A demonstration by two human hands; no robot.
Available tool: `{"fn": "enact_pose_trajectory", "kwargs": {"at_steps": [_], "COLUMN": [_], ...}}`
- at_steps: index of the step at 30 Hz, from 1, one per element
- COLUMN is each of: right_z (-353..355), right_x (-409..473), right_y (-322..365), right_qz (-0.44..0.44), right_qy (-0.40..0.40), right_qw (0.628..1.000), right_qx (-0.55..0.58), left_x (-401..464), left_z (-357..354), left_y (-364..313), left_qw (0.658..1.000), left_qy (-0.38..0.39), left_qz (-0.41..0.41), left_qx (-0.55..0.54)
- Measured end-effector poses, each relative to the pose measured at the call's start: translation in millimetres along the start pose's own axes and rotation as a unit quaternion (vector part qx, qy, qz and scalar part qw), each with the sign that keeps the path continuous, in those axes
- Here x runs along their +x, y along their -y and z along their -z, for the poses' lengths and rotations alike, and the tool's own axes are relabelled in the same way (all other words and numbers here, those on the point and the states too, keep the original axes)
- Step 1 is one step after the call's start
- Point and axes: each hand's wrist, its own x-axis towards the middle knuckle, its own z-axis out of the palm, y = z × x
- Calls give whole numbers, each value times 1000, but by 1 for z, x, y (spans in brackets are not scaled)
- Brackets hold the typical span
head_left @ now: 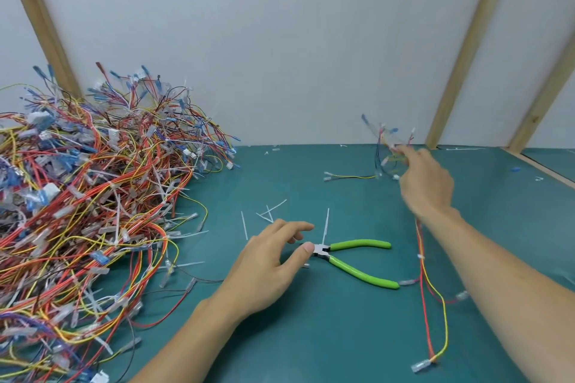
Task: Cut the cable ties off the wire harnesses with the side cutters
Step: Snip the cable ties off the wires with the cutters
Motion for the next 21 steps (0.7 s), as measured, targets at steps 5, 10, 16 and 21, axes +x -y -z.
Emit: {"fn": "enact_pose_trajectory", "kwargs": {"at_steps": [5,10,16,21], "right_z": [-20,-18,-1,6], "right_x": [-17,-14,-26,-39], "right_y": [-34,-23,13,6], "right_qz": [14,-36,-14,1], "right_qy": [93,183,128,273], "right_qw": [988,969,969,919], "right_qx": [-126,-164,-209,-286], "left_x": [1,1,4,8], "left_z": [-3,-4,-3,3], "left_y": [3,4,11,22], "left_qw": [1000,1000,995,971], "left_qy": [0,5,-36,-101], "left_qz": [-2,2,37,122], "left_qx": [7,20,83,180]}}
